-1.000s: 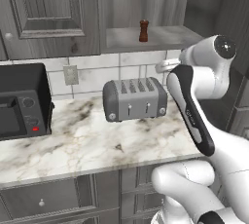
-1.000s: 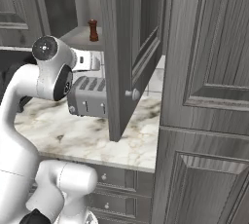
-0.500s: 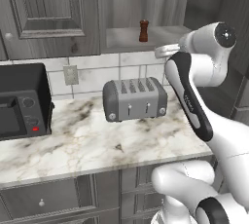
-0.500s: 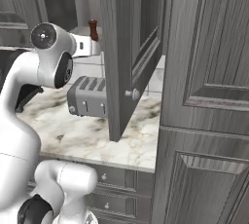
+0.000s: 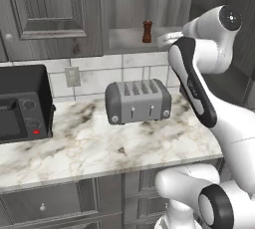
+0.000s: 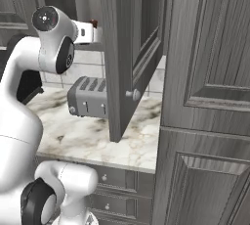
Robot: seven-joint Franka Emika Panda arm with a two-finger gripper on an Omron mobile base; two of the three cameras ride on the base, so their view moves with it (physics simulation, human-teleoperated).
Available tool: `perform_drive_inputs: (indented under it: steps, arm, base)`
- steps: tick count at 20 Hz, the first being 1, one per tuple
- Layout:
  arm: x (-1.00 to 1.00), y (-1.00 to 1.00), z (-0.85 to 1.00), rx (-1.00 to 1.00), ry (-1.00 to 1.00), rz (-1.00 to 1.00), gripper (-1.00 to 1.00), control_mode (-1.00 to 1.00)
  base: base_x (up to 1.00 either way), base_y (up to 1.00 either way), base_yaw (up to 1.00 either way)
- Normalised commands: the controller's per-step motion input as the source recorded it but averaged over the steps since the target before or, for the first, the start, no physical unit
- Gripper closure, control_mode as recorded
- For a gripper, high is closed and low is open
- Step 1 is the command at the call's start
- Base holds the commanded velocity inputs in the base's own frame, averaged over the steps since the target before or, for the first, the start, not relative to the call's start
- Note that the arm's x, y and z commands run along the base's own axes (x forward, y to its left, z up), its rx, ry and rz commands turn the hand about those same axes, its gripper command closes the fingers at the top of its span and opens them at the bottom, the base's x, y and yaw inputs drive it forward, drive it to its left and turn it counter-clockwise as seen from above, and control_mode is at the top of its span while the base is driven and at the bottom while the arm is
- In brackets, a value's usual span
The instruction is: Retrieve the shaker from the cabinet and place it next the steak on a plate on the dining table.
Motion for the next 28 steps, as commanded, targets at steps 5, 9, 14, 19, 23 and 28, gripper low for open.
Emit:
perform_drive_inputs:
  steps: [5, 9, 14, 19, 23, 28]
  arm:
    - [0.13, 0.03, 0.00, 0.00, 0.07, 0.00, -1.00, -1.00]
    - [0.22, 0.17, 0.00, 0.00, 0.06, 0.00, -1.00, -1.00]
    - [0.31, 0.05, 0.00, 0.00, 0.01, 0.00, -1.00, -1.00]
    - [0.27, 0.00, 0.00, 0.00, -0.01, 0.00, -1.00, -1.00]
    - [0.28, 0.00, 0.00, 0.00, -0.04, 0.00, -1.00, -1.00]
    - [0.28, 0.00, 0.00, 0.00, 0.00, 0.00, -1.00, -1.00]
  base:
    - [0.00, 0.00, 0.00]
    - [0.00, 0.00, 0.00]
    - [0.00, 0.00, 0.00]
    - [0.00, 0.00, 0.00]
    - [0.00, 0.00, 0.00]
    - [0.00, 0.00, 0.00]
